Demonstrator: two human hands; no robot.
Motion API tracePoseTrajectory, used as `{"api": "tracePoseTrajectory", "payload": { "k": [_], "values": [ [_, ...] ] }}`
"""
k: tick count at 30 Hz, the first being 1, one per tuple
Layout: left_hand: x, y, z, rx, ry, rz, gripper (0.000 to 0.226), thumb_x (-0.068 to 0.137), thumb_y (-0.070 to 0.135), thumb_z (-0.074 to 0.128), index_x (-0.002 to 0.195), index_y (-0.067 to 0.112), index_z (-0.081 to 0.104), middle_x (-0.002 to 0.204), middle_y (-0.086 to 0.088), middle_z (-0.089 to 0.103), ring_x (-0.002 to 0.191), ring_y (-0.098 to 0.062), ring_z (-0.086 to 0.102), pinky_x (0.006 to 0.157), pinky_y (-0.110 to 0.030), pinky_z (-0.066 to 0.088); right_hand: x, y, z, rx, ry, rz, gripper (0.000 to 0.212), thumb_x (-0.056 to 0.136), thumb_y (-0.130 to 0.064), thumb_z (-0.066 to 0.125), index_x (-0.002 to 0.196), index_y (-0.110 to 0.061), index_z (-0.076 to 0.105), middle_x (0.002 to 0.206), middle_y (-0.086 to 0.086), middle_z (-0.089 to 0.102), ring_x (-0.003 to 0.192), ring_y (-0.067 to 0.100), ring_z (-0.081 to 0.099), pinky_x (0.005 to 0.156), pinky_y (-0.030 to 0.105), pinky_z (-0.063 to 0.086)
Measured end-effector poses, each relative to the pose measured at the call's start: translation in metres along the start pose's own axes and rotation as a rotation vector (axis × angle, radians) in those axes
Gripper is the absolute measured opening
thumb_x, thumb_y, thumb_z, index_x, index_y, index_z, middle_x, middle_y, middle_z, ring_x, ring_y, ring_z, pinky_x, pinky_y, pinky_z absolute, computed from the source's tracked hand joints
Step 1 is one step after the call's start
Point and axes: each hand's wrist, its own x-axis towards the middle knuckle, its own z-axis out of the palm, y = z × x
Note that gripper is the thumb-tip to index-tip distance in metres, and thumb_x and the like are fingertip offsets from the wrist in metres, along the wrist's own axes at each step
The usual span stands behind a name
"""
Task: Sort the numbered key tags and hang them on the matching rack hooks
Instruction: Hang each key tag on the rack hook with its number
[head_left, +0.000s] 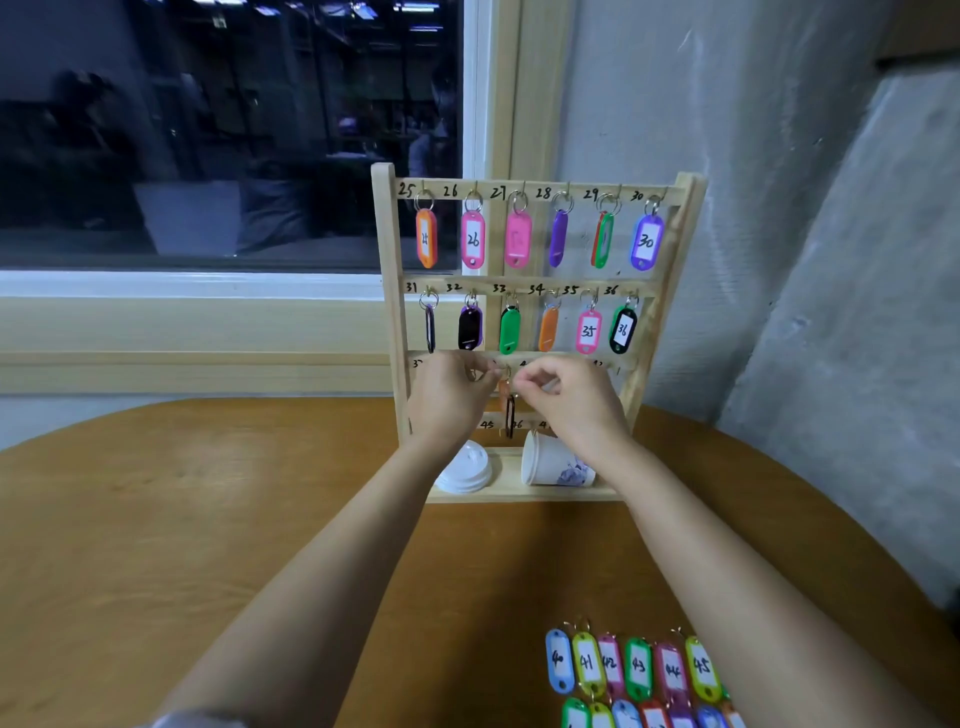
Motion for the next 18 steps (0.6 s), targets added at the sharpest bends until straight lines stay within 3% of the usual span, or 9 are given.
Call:
{"api": "tracePoseTrajectory", "payload": {
  "k": [5, 10, 15, 18],
  "values": [
    [0.0, -0.009, -0.001, -0.001, -0.019, 0.07, 0.01, 0.085, 0.027, 0.067, 0.076, 0.027, 0.064, 0.047, 0.007, 0.044, 0.042, -0.012, 0.035, 0.048, -0.026, 0.028, 0.015, -0.01, 0.002, -0.075, 0.06, 0.009, 0.009, 0.088, -0.03, 0.062, 0.087, -0.027, 0.071, 0.082, -0.014, 0.067, 0.078, 0.005, 0.059, 0.065, 0.025, 0.047],
    [-0.003, -0.015, -0.005, 0.043, -0.047, 0.11, 0.009, 0.084, 0.022, 0.066, 0.076, 0.027, 0.067, 0.051, 0.007, 0.048, 0.047, -0.01, 0.041, 0.051, -0.026, 0.033, 0.021, -0.011, 0.007, -0.231, 0.073, 0.001, 0.01, 0.088, -0.027, 0.061, 0.085, -0.027, 0.071, 0.088, -0.009, 0.071, 0.083, 0.014, 0.065, 0.069, 0.032, 0.054],
    [-0.017, -0.02, -0.014, 0.067, -0.087, 0.119, 0.006, 0.084, 0.022, 0.065, 0.085, 0.024, 0.071, 0.057, 0.008, 0.053, 0.053, -0.009, 0.048, 0.054, -0.026, 0.036, 0.005, -0.013, -0.001, -0.264, 0.045, -0.062, 0.015, 0.088, -0.026, 0.064, 0.101, -0.03, 0.07, 0.094, -0.012, 0.071, 0.089, 0.01, 0.063, 0.072, 0.028, 0.051],
    [-0.038, -0.027, -0.017, 0.066, -0.139, 0.124, 0.006, 0.083, 0.021, 0.067, 0.087, 0.021, 0.072, 0.06, 0.009, 0.053, 0.056, -0.008, 0.049, 0.057, -0.027, 0.038, -0.023, -0.01, -0.007, -0.235, 0.006, -0.064, 0.015, 0.087, -0.027, 0.065, 0.1, -0.03, 0.07, 0.092, -0.014, 0.069, 0.087, 0.007, 0.061, 0.07, 0.026, 0.048]
  ]
}}
